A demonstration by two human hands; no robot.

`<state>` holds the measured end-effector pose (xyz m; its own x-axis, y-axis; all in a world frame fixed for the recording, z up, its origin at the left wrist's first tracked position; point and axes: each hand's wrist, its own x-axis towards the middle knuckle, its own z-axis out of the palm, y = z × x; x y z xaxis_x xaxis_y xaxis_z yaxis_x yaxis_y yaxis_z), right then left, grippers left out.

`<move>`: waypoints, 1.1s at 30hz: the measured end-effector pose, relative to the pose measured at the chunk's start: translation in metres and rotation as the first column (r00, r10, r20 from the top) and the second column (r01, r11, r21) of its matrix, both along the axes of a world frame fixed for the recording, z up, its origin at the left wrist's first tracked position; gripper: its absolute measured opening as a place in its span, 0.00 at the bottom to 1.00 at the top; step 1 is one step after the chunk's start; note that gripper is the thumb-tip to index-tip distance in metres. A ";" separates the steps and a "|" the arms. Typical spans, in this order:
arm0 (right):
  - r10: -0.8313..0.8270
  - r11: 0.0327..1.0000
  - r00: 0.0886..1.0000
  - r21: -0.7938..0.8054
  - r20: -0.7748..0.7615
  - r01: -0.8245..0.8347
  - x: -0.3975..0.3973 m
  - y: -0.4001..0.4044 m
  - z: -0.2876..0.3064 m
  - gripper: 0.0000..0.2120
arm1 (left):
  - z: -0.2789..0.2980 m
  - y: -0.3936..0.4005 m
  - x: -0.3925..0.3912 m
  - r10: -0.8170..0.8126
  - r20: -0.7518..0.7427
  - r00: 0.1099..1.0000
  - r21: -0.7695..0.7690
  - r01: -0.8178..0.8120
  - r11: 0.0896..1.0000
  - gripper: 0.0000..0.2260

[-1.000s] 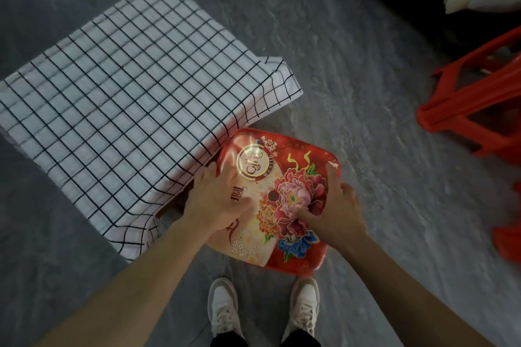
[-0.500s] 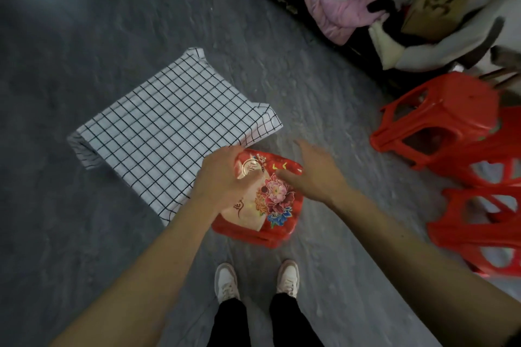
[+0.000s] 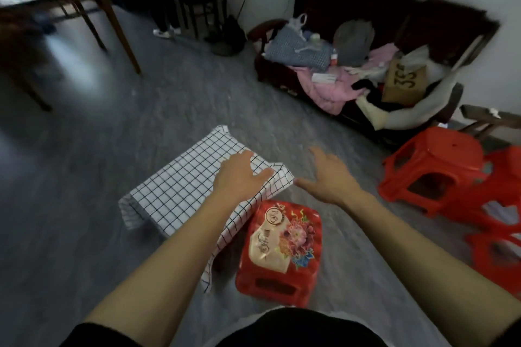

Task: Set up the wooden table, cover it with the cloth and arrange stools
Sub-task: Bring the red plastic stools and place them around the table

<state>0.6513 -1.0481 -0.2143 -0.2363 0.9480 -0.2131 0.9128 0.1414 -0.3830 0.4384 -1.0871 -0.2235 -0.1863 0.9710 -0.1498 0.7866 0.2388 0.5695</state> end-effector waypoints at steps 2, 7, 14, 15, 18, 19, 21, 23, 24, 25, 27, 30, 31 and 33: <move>-0.031 0.999 0.999 -0.008 0.006 0.032 0.000 -0.006 0.005 0.47 | -0.006 0.002 0.000 -0.032 -0.012 0.999 0.008 0.032 0.999 0.37; -0.091 0.995 0.994 -0.037 0.062 0.093 0.018 -0.023 0.015 0.51 | -0.018 0.016 0.013 -0.132 -0.006 0.991 0.017 0.132 0.991 0.37; -0.236 0.972 0.959 0.031 0.157 0.234 0.089 -0.038 0.024 0.42 | -0.010 0.031 0.080 -0.283 -0.018 0.959 0.056 0.284 0.957 0.37; -0.261 0.965 0.954 0.030 0.146 0.260 0.102 -0.041 0.024 0.42 | -0.008 0.032 0.094 -0.307 -0.020 0.952 0.069 0.308 0.949 0.35; -0.331 0.944 0.938 0.037 0.103 0.329 0.145 -0.053 0.025 0.40 | -0.002 0.031 0.139 -0.366 -0.015 0.930 0.083 0.366 0.927 0.31; -0.355 0.935 0.930 0.036 0.091 0.353 0.161 -0.057 0.025 0.40 | 0.000 0.031 0.156 -0.389 -0.021 0.921 0.086 0.390 0.917 0.31; -0.401 0.916 0.914 0.041 0.050 0.400 0.196 -0.064 0.025 0.39 | 0.004 0.030 0.193 -0.434 -0.038 0.900 0.088 0.436 0.896 0.32; -0.447 0.894 0.895 0.044 0.006 0.446 0.233 -0.070 0.022 0.39 | 0.003 0.028 0.230 -0.469 -0.036 0.883 0.078 0.470 0.879 0.31; -0.465 0.884 0.885 0.037 -0.016 0.466 0.253 -0.073 0.019 0.38 | 0.002 0.027 0.249 -0.481 -0.032 0.876 0.069 0.482 0.873 0.31; -0.480 0.876 0.877 0.030 -0.035 0.481 0.272 -0.076 0.016 0.38 | 0.000 0.026 0.267 -0.493 -0.035 0.870 0.061 0.494 0.867 0.31; -0.491 0.870 0.869 0.015 -0.061 0.492 0.312 -0.080 0.010 0.37 | -0.003 0.026 0.305 -0.506 -0.070 0.860 0.053 0.509 0.859 0.30; -0.494 0.868 0.865 0.007 -0.087 0.496 0.371 -0.080 0.009 0.38 | 0.000 0.026 0.367 -0.500 -0.111 0.859 0.029 0.506 0.862 0.29; -0.490 0.869 0.866 0.023 -0.101 0.495 0.389 -0.080 0.011 0.38 | 0.002 0.027 0.389 -0.506 -0.109 0.856 0.030 0.512 0.859 0.29; -0.485 0.867 0.867 0.068 -0.117 0.494 0.425 -0.080 0.018 0.38 | 0.007 0.028 0.434 -0.525 -0.101 0.845 0.046 0.531 0.846 0.30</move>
